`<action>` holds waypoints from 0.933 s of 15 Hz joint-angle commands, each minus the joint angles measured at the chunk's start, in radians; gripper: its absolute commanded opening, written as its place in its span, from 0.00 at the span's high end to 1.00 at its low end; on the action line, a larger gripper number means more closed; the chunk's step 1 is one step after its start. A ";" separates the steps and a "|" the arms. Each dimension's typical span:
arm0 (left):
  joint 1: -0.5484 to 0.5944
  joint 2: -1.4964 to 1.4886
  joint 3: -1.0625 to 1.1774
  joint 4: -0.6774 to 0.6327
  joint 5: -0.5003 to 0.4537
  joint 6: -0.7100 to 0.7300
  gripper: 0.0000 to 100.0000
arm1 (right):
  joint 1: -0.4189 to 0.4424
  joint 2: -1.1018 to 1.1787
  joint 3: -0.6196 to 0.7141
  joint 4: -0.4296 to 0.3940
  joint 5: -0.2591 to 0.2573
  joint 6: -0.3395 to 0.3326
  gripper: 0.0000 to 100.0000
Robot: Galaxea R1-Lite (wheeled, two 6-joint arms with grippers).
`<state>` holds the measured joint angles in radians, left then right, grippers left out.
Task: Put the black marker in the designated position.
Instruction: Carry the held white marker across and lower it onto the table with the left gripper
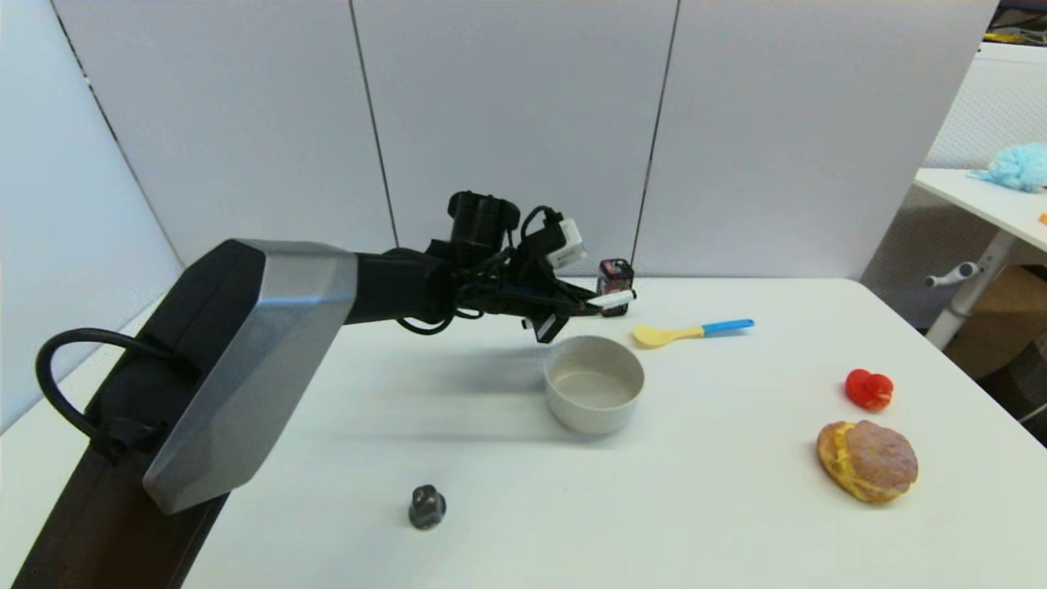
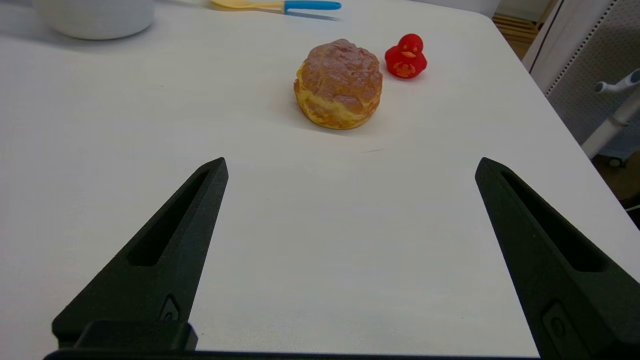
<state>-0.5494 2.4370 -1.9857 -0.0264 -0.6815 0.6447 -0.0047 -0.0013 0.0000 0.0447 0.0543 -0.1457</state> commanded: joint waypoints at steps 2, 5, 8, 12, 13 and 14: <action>-0.003 0.039 -0.002 -0.021 -0.004 -0.005 1.00 | 0.000 0.001 0.000 0.000 0.001 -0.002 0.00; -0.003 0.037 -0.002 -0.023 -0.004 -0.011 1.00 | 0.000 0.001 0.000 0.000 0.001 -0.002 0.00; 0.002 0.030 -0.002 -0.023 -0.004 -0.016 1.00 | 0.000 0.001 0.000 0.000 0.001 -0.002 0.00; 0.012 0.019 -0.001 -0.021 -0.004 -0.013 1.00 | 0.000 0.001 0.000 0.000 0.001 -0.002 0.00; 0.012 0.014 -0.002 -0.023 -0.004 -0.011 0.00 | 0.000 0.001 0.000 0.000 0.001 -0.002 0.00; 0.019 0.013 -0.001 -0.021 -0.004 -0.003 0.00 | 0.000 0.001 0.000 0.000 0.001 -0.002 0.00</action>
<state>-0.5372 2.4591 -1.9877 -0.0474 -0.6817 0.6315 -0.0047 -0.0013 0.0000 0.0443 0.0547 -0.1457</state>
